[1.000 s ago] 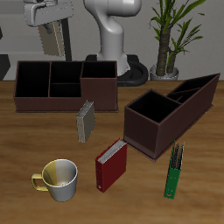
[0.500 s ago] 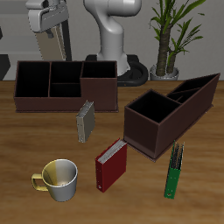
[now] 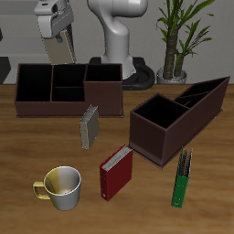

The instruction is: Place the right yellow book into the back desk caddy's back compartment and place the green book into the left desk caddy's back compartment and place the left yellow book into the left desk caddy's left compartment

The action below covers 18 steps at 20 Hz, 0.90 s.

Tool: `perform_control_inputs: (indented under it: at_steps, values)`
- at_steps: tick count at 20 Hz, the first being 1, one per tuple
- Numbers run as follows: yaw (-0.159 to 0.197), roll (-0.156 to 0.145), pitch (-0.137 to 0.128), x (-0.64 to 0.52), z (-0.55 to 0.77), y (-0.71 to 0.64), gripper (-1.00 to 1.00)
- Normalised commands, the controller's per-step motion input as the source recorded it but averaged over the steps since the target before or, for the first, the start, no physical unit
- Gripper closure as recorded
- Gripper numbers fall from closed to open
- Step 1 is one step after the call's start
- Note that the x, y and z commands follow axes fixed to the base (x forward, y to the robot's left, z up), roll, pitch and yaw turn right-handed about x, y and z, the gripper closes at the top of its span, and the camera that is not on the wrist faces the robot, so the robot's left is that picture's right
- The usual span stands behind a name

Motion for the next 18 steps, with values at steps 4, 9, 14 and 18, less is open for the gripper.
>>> perform_control_inputs:
  at_steps: [4, 9, 14, 18]
  values:
    - [0.091, 0.066, 0.028, -0.03, -0.09, 0.01, 1.00]
    - [0.079, 0.031, 0.049, 0.03, -0.12, 0.00, 1.00]
    - [0.090, 0.049, 0.035, 0.08, -0.02, -0.04, 1.00]
    - [-0.020, -0.006, 0.036, 0.23, 0.09, -0.33, 1.00]
